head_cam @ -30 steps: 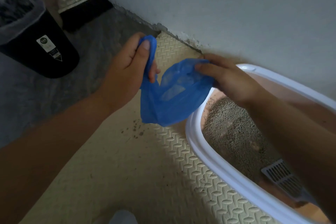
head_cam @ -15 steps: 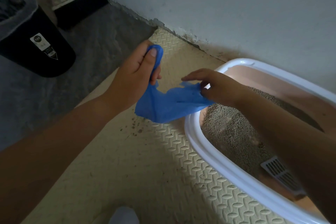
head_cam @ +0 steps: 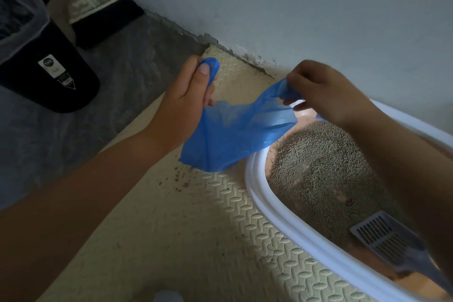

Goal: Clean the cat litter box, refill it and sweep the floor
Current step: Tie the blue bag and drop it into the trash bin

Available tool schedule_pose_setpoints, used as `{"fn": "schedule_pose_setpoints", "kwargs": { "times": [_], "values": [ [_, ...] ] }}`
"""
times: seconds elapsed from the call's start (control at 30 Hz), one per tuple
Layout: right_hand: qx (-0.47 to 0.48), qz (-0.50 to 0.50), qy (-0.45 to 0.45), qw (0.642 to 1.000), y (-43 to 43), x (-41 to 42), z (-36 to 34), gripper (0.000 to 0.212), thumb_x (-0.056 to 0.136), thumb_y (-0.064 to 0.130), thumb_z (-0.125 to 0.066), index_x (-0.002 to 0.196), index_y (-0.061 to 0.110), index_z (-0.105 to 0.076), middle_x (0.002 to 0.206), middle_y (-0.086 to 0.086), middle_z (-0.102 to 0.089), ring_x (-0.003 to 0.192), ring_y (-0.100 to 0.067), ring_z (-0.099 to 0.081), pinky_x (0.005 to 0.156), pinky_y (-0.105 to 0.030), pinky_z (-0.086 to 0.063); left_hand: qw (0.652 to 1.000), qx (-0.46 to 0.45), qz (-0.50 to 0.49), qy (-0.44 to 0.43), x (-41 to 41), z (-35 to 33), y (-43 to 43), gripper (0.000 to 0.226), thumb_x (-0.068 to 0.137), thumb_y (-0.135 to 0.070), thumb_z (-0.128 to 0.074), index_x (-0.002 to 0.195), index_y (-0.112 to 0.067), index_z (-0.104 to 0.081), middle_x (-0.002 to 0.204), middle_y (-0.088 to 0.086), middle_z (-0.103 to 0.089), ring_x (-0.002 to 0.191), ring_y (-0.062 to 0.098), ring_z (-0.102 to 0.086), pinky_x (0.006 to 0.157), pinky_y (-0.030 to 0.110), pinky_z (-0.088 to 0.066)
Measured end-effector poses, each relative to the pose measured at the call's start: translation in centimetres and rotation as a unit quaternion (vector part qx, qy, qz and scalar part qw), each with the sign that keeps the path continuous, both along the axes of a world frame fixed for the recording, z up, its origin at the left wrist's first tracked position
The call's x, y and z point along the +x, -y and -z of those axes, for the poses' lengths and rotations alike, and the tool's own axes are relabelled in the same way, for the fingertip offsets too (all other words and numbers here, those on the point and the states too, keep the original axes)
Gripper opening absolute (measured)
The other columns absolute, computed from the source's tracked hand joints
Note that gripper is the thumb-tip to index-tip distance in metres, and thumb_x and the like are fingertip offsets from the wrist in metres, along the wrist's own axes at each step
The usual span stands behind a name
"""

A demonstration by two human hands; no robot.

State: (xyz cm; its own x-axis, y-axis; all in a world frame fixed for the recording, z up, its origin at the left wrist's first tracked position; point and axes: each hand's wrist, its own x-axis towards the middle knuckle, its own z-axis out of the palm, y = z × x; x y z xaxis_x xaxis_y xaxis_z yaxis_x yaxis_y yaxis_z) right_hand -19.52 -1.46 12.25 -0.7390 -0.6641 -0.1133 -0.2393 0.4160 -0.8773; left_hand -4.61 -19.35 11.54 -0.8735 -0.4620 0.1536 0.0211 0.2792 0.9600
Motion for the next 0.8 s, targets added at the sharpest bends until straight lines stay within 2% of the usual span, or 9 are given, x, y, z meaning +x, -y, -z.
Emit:
{"fn": "schedule_pose_setpoints", "kwargs": {
  "times": [0.1,0.17,0.27,0.37,0.5,0.57,0.63,0.7,0.8],
  "values": [
    [-0.038,-0.050,0.138,0.988,-0.6,0.6,0.3,0.022,0.093,0.008,-0.046,0.086,0.022,-0.062,0.085,0.011,-0.062,0.091,-0.009,-0.059,0.086,-0.033,-0.054,1.000,0.015,0.020,0.003,-0.5,0.0,-0.2,0.014,0.091,-0.029,-0.034,0.090,-0.018,-0.043,0.070,-0.001,-0.038,0.064,0.009,-0.039,0.078,0.029,-0.046],
    [-0.025,-0.088,0.150,0.985,-1.3,0.8,0.9,0.030,0.088,0.002,-0.045,0.089,0.027,-0.063,0.095,0.007,-0.063,0.097,-0.010,-0.056,0.092,-0.032,-0.052,0.999,-0.012,0.027,0.018,-0.7,0.3,-0.2,0.012,0.094,-0.020,-0.035,0.098,-0.024,-0.045,0.076,-0.010,-0.044,0.071,0.008,-0.047,0.082,0.025,-0.047],
    [0.090,-0.115,0.002,0.989,-2.2,0.8,2.0,0.042,0.089,0.002,-0.045,0.111,0.036,-0.057,0.119,0.000,-0.062,0.110,-0.016,-0.056,0.095,-0.035,-0.045,0.995,-0.080,0.045,0.031,-0.7,0.7,-0.2,0.016,0.101,-0.015,-0.034,0.100,-0.024,-0.047,0.081,-0.005,-0.049,0.077,0.011,-0.051,0.079,0.020,-0.046],
    [0.202,-0.128,-0.116,0.964,-2.3,1.2,2.9,0.042,0.097,0.029,-0.044,0.138,0.039,-0.039,0.133,0.005,-0.053,0.117,-0.014,-0.050,0.089,-0.025,-0.033,0.994,-0.098,0.039,0.014,-1.1,0.7,-0.2,0.020,0.102,-0.017,-0.034,0.092,-0.023,-0.050,0.077,-0.004,-0.054,0.075,0.010,-0.055,0.077,0.025,-0.047],
    [0.284,-0.176,-0.224,0.916,-2.3,2.2,3.9,0.087,0.081,0.058,-0.056,0.150,0.031,-0.011,0.147,-0.001,-0.041,0.125,-0.023,-0.048,0.100,-0.036,-0.038,0.991,-0.134,0.020,0.000,-1.6,0.9,0.0,0.021,0.102,-0.022,-0.034,0.092,-0.018,-0.052,0.068,-0.003,-0.061,0.069,0.014,-0.062,0.075,0.039,-0.051],
    [0.275,-0.169,-0.216,0.922,-2.3,2.7,4.2,0.091,0.079,0.050,-0.066,0.149,0.031,-0.012,0.143,-0.001,-0.044,0.118,-0.025,-0.054,0.093,-0.037,-0.045,0.991,-0.132,0.025,-0.003,-1.9,1.1,-0.1,0.020,0.101,-0.025,-0.034,0.095,-0.015,-0.051,0.058,-0.006,-0.051,0.057,0.015,-0.053,0.070,0.046,-0.052],
    [0.243,-0.136,-0.241,0.930,-2.1,2.9,4.7,0.066,0.084,0.024,-0.064,0.142,0.028,-0.031,0.128,-0.004,-0.055,0.106,-0.028,-0.059,0.082,-0.034,-0.046,0.992,-0.119,0.030,0.010,-2.3,1.3,-0.3,0.017,0.100,-0.024,-0.034,0.103,-0.014,-0.047,0.061,-0.011,-0.044,0.056,0.013,-0.046,0.068,0.041,-0.054],
    [0.186,-0.084,-0.255,0.945,-1.7,3.0,4.5,0.044,0.082,0.008,-0.055,0.124,0.020,-0.051,0.102,-0.007,-0.063,0.091,-0.030,-0.059,0.071,-0.032,-0.043,0.995,-0.060,0.059,0.045,-2.7,1.3,-0.4,0.019,0.094,-0.015,-0.036,0.113,-0.016,-0.041,0.072,-0.010,-0.044,0.064,0.015,-0.044,0.067,0.029,-0.049],
    [0.115,-0.014,-0.245,0.963,-1.1,2.8,3.6,0.027,0.076,0.001,-0.056,0.100,0.014,-0.060,0.076,-0.001,-0.058,0.072,-0.022,-0.052,0.058,-0.022,-0.036,0.983,-0.021,0.147,0.105,-3.3,1.5,-0.8,0.043,0.081,-0.007,-0.041,0.120,-0.021,-0.032,0.093,-0.003,-0.041,0.076,0.011,-0.041,0.072,0.021,-0.042]
  ]
}}
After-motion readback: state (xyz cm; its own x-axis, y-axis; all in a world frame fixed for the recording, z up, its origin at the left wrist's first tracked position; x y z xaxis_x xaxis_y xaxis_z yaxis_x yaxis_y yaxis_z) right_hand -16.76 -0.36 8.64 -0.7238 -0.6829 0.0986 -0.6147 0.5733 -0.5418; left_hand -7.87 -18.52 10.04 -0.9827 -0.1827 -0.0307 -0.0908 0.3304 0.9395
